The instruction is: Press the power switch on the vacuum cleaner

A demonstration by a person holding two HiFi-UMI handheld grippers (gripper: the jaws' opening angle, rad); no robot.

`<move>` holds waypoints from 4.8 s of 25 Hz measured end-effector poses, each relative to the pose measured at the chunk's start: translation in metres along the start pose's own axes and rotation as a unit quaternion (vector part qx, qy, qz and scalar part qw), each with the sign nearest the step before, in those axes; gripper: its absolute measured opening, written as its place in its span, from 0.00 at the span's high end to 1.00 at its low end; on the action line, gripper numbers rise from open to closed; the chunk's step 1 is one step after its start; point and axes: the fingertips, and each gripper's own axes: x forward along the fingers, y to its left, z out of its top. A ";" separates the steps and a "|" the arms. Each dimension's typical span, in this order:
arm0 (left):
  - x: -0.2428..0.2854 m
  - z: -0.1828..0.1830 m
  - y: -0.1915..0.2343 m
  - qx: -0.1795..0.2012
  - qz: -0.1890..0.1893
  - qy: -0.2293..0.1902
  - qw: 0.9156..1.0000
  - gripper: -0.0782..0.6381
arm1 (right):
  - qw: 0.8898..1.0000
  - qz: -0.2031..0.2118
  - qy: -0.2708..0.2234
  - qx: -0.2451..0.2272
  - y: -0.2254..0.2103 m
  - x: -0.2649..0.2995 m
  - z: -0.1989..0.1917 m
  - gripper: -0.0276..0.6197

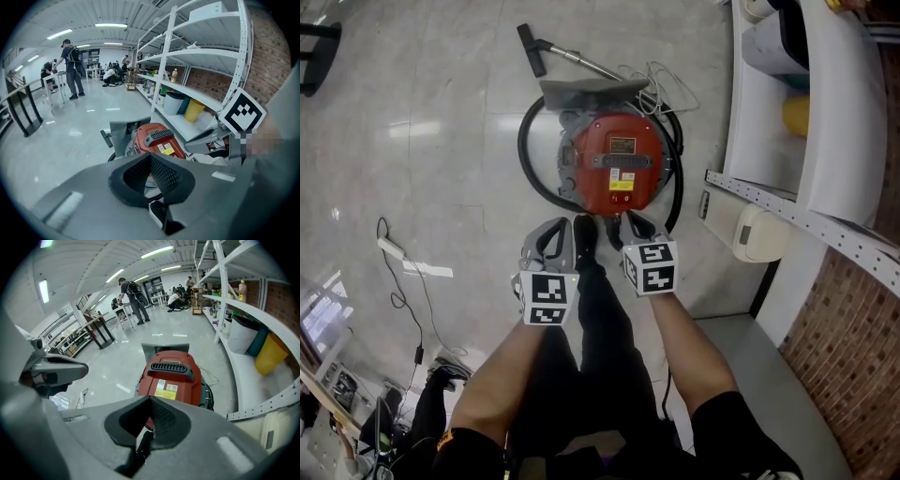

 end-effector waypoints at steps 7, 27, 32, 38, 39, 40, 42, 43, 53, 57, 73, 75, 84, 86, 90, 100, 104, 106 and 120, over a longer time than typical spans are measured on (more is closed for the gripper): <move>0.015 -0.017 -0.004 -0.009 -0.004 0.014 1.000 0.87 | 1.000 0.011 0.026 -0.013 -0.002 0.029 -0.011 0.97; 0.027 -0.038 0.003 -0.031 -0.011 0.026 0.999 0.87 | 0.996 0.003 0.081 -0.024 -0.007 0.073 -0.029 0.97; 0.028 -0.034 0.004 -0.031 -0.013 0.019 0.999 0.87 | 0.995 -0.002 0.091 -0.028 -0.005 0.078 -0.032 0.97; 0.023 -0.029 0.010 -0.029 -0.011 0.015 0.999 0.87 | 0.994 -0.006 0.103 -0.039 -0.003 0.083 -0.032 0.97; 0.021 -0.028 0.011 -0.030 -0.012 0.014 0.999 0.87 | 0.994 -0.006 0.101 -0.039 -0.001 0.082 -0.030 0.97; 0.019 -0.026 0.011 -0.030 -0.013 0.012 0.999 0.87 | 0.994 -0.005 0.098 -0.039 0.001 0.080 -0.028 0.97; 0.013 -0.020 0.014 -0.028 -0.012 0.008 0.999 0.87 | 0.995 -0.004 0.087 -0.042 0.009 0.074 -0.019 0.97; 0.010 -0.015 0.016 -0.027 -0.011 0.004 1.000 0.87 | 0.996 -0.002 0.080 -0.044 0.015 0.069 -0.013 0.97; -0.042 0.045 0.019 -0.039 -0.014 -0.052 0.998 0.87 | 0.998 0.019 0.009 -0.065 0.071 -0.009 0.032 0.97; -0.074 0.060 0.020 -0.045 -0.015 -0.073 0.996 0.87 | 0.998 0.020 -0.030 -0.059 0.087 -0.050 0.056 0.97; -0.230 0.086 0.025 -0.026 -0.051 -0.155 0.986 0.87 | 0.980 0.005 -0.193 -0.036 0.205 -0.204 0.124 0.97; -0.246 0.090 0.024 -0.022 -0.057 -0.166 0.984 0.87 | 0.978 0.001 -0.207 -0.037 0.217 -0.218 0.127 0.97; -0.303 0.098 0.044 -0.022 -0.067 -0.217 0.974 0.87 | 0.968 -0.029 -0.249 -0.035 0.263 -0.259 0.126 0.97; -0.310 0.099 0.043 -0.014 -0.072 -0.219 0.973 0.87 | 0.967 -0.035 -0.250 -0.034 0.267 -0.267 0.124 0.97; -0.323 0.102 0.037 -0.009 -0.079 -0.229 0.970 0.87 | 0.967 -0.043 -0.248 -0.040 0.273 -0.280 0.118 0.97; -0.347 0.096 0.010 0.005 -0.083 -0.244 0.966 0.87 | 0.960 -0.040 -0.272 -0.059 0.277 -0.307 0.109 0.97; -0.353 0.090 -0.012 0.012 -0.078 -0.246 0.966 0.87 | 0.956 -0.037 -0.286 -0.054 0.268 -0.328 0.093 0.97; -0.357 0.086 -0.026 0.017 -0.074 -0.244 0.967 0.87 | 0.953 -0.038 -0.296 -0.049 0.260 -0.341 0.081 0.97; -0.395 0.001 -0.177 0.002 -0.023 -0.251 0.968 0.87 | 0.949 0.006 -0.310 -0.058 0.203 -0.414 -0.070 0.97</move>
